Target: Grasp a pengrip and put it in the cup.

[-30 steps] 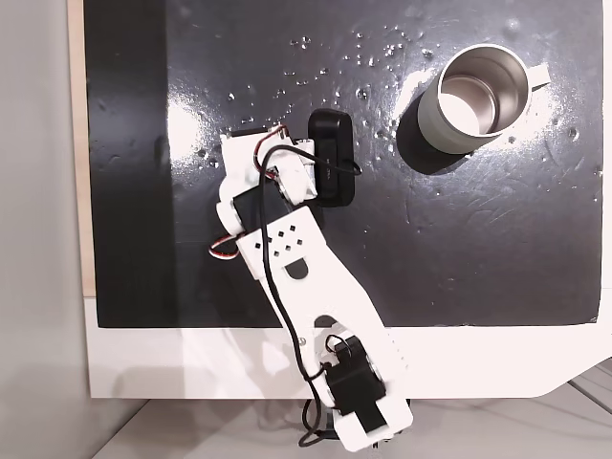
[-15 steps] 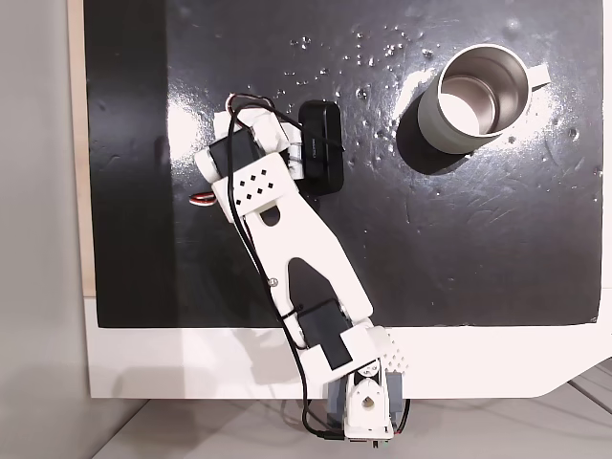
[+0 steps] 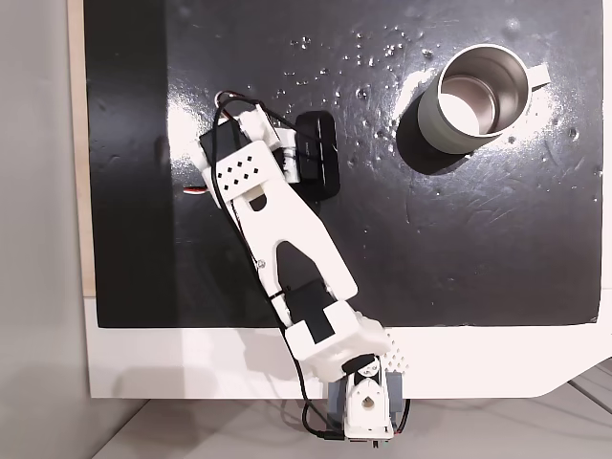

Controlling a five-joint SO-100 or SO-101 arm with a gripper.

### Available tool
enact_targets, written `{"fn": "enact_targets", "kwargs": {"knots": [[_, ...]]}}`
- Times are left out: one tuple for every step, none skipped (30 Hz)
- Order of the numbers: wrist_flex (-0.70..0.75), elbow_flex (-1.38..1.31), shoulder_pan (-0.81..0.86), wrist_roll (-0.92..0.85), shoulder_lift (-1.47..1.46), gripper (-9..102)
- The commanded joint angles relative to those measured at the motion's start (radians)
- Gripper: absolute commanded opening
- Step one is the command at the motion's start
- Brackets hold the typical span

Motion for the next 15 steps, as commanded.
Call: {"fn": "enact_targets", "kwargs": {"knots": [[0.014,-0.064,0.003,0.006,0.008,18],[0.015,-0.064,0.003,0.006,0.006,18],[0.015,-0.064,0.005,0.006,0.005,18],[0.015,-0.064,0.006,0.006,0.002,18],[0.015,-0.066,0.006,0.006,-0.003,18],[0.017,-0.071,0.008,0.006,-0.011,18],[0.021,-0.075,0.009,0.006,-0.018,18],[0.026,-0.084,0.011,0.005,-0.029,18],[0.032,-0.092,0.014,0.005,-0.040,18],[0.037,-0.100,0.017,0.005,-0.051,18],[0.041,-0.110,0.020,0.005,-0.063,18],[0.046,-0.121,0.023,0.005,-0.074,18],[0.048,-0.129,0.025,0.005,-0.083,18],[0.052,-0.138,0.025,0.005,-0.091,18],[0.055,-0.147,0.026,0.005,-0.098,18]]}}
